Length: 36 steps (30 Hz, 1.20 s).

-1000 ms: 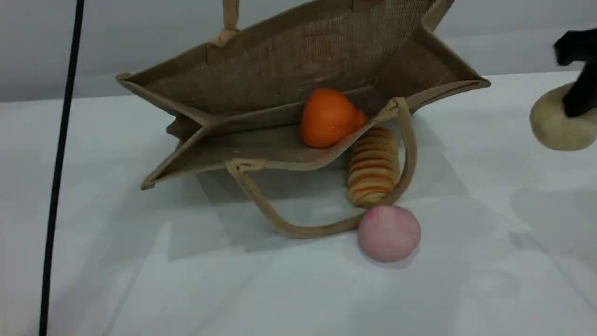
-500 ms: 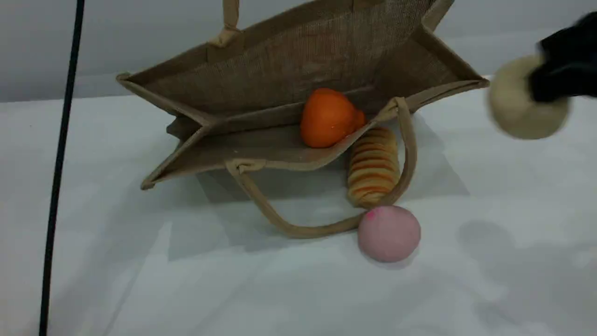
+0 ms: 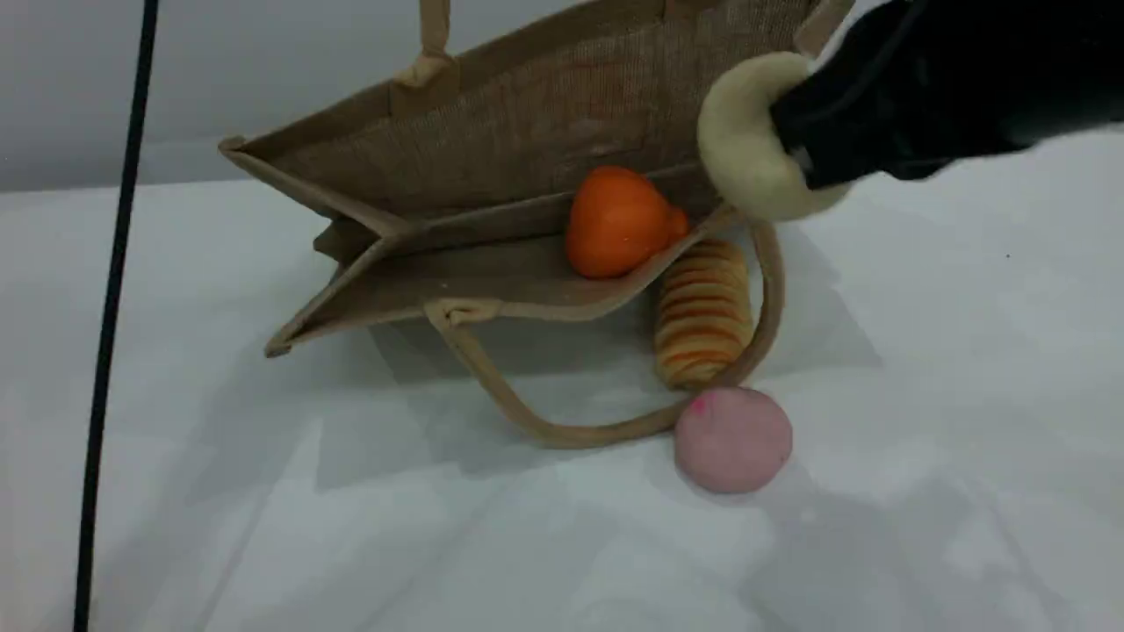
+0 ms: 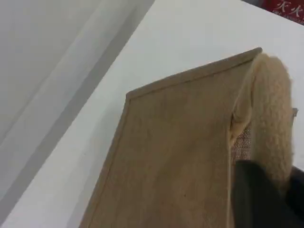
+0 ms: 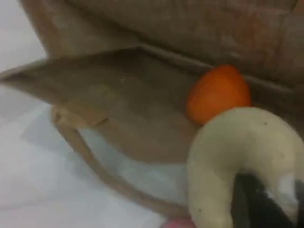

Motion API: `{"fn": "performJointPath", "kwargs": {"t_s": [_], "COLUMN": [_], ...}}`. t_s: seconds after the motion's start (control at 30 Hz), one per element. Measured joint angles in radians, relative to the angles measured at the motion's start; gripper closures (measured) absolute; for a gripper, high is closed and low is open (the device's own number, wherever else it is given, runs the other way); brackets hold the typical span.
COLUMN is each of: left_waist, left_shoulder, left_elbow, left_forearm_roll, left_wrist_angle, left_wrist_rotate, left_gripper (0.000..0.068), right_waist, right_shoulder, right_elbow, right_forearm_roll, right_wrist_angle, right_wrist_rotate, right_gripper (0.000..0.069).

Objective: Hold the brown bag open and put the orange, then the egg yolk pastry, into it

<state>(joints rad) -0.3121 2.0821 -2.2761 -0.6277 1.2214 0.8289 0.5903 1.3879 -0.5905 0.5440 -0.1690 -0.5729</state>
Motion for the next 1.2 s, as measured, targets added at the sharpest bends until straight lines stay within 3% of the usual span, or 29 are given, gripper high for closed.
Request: {"fn": "performJointPath", "kwargs": {"t_s": [0.4,0.8,1.2], "left_waist": [0.000,0.000,0.000], "left_shoulder": [0.000,0.000,0.000], "left_elbow": [0.000,0.000,0.000], "left_forearm_roll": [0.000,0.000,0.000], "left_wrist_angle": [0.000,0.000,-0.001], "left_wrist_rotate": [0.000,-0.008,-0.008], "left_gripper": [0.0589,0.0589,0.0589], "right_waist": [0.000,-0.004,-0.113], "right_shoulder": [0.294,0.572,0.638], "right_elbow": [-0.251,-0.468,-0.556], "right_forearm_roll": [0.000,0.000,0.109], "right_wrist_angle": [0.051,0.051,0.072], "right_wrist_rotate": [-0.002,-0.148,-0.144], "right_gripper": [0.0653,0.0653,0.0617]}}
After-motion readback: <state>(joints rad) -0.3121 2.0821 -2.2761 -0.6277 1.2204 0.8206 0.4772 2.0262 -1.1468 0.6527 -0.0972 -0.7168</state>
